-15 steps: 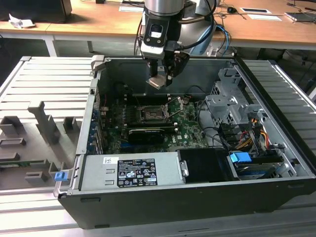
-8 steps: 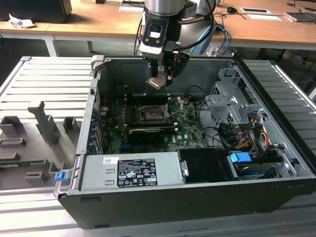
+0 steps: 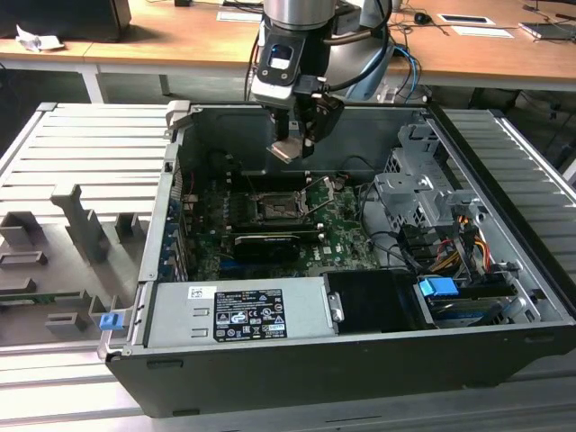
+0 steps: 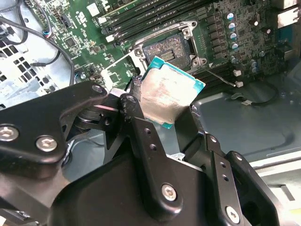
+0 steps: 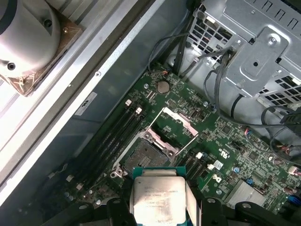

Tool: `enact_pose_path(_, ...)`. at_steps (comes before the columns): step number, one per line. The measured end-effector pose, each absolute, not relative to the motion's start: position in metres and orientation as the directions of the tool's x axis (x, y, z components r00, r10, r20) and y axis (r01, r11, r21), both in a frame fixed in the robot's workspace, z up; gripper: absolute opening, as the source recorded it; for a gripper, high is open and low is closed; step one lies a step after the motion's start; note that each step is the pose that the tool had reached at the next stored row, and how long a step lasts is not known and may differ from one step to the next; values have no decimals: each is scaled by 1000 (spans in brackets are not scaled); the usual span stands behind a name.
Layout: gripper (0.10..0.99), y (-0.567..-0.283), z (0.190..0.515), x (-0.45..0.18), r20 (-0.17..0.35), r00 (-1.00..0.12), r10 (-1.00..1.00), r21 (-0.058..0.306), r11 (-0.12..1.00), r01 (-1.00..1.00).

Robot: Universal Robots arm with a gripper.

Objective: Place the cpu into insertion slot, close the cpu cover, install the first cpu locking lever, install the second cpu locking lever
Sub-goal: 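Place the cpu into insertion slot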

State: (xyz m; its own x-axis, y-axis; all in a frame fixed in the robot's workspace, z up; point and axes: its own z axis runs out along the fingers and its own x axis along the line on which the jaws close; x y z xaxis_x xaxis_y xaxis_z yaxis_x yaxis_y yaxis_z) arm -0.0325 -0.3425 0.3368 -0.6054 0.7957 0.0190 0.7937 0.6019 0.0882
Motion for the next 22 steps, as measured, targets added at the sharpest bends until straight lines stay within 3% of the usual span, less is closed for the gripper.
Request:
enact_pose_path(11,529,-343,336,-33,19,-568,823,88,565,820)
enact_pose_path(22,529,-343,331,-33,19,-446,895,88,443,892)
